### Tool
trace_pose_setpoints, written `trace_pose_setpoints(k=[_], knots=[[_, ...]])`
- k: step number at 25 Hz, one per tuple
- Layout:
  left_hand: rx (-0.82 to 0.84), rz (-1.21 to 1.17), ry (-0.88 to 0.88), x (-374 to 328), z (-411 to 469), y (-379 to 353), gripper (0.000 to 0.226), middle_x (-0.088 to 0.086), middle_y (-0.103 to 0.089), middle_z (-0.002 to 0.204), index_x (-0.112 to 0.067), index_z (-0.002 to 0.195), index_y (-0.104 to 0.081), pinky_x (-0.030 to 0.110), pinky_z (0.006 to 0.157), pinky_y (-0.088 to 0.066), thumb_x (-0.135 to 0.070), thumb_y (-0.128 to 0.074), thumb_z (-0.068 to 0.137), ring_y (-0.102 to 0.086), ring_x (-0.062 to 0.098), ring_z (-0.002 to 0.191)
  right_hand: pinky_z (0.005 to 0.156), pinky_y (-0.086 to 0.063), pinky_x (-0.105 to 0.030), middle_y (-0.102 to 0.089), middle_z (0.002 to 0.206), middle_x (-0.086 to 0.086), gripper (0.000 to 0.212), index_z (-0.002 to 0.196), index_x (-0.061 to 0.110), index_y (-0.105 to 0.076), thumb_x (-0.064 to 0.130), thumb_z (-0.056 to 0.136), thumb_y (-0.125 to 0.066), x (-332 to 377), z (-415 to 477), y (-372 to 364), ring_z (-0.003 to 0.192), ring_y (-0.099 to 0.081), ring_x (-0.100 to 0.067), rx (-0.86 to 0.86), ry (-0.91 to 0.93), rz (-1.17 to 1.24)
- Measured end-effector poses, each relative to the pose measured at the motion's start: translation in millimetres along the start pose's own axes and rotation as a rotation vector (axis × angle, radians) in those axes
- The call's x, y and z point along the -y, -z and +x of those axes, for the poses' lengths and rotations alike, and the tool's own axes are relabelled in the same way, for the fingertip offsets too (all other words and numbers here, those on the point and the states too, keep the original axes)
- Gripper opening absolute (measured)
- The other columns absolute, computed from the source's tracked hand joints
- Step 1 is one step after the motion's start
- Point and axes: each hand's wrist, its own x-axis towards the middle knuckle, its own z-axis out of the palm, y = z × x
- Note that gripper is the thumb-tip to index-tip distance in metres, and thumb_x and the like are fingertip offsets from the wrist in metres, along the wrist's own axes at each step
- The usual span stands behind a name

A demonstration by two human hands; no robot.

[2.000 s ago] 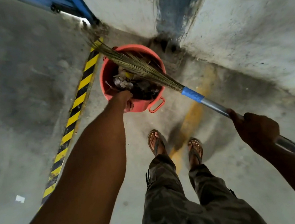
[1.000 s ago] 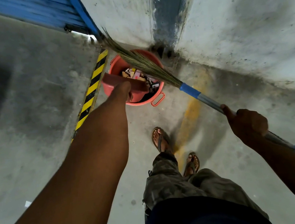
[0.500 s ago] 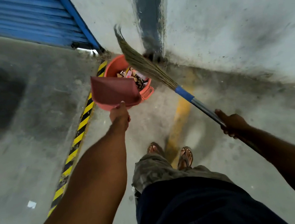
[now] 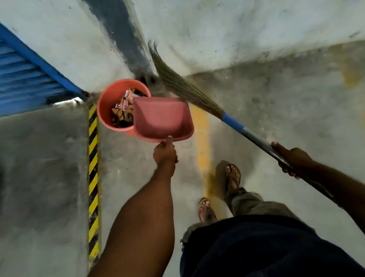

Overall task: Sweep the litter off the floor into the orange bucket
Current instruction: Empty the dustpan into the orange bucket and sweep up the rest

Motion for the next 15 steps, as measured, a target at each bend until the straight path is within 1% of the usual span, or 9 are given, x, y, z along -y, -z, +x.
trace_pose_setpoints(k=[3, 7, 9, 13, 15], knots=[[0.093, 0.098, -0.041, 25, -38, -15, 0.042, 0.001, -0.051, 0.053, -0.014, 0.064, -0.053, 0.024, 0.042, -0.035, -0.038, -0.066, 0.097, -0.043, 0.017, 0.039, 0.047, -0.040, -0.026, -0.060, 0.052, -0.009, 0.081, 0.066, 0.006, -0.063, 0.082, 0.088, -0.045, -76, -36, -3, 0.042, -0.051, -0.023, -0.047, -0.083, 0.076], [0.202, 0.219, -0.098, 53, -86, -44, 0.042, 0.005, -0.055, 0.051, -0.011, 0.065, -0.058, 0.027, 0.044, -0.041, -0.039, -0.065, 0.096, -0.046, 0.020, 0.038, 0.046, -0.041, -0.025, -0.060, 0.052, -0.007, 0.081, 0.068, 0.006, -0.064, 0.082, 0.089, -0.043, -165, -69, 2, 0.042, -0.051, -0.023, -0.118, -0.163, 0.170], [0.252, 0.267, -0.121, 67, -114, -68, 0.042, 0.007, -0.056, 0.053, -0.010, 0.065, -0.060, 0.028, 0.044, -0.041, -0.039, -0.065, 0.095, -0.047, 0.020, 0.038, 0.046, -0.040, -0.024, -0.059, 0.053, -0.007, 0.081, 0.069, 0.006, -0.064, 0.082, 0.089, -0.043, -209, -85, 9, 0.041, -0.050, -0.022, -0.136, -0.213, 0.220], [0.380, 0.355, -0.190, 99, -182, -131, 0.041, 0.005, -0.054, 0.051, -0.007, 0.070, -0.061, 0.030, 0.046, -0.040, -0.039, -0.065, 0.094, -0.045, 0.021, 0.038, 0.047, -0.041, -0.025, -0.061, 0.054, -0.007, 0.081, 0.072, 0.005, -0.066, 0.081, 0.090, -0.044, -306, -113, 30, 0.042, -0.051, -0.021, -0.181, -0.267, 0.346], [0.431, 0.387, -0.220, 120, -223, -168, 0.042, 0.005, -0.053, 0.049, -0.008, 0.067, -0.060, 0.031, 0.048, -0.040, -0.041, -0.065, 0.093, -0.045, 0.021, 0.038, 0.048, -0.042, -0.026, -0.061, 0.054, -0.007, 0.081, 0.071, 0.005, -0.067, 0.081, 0.089, -0.045, -357, -128, 44, 0.044, -0.052, -0.022, -0.206, -0.292, 0.417]])
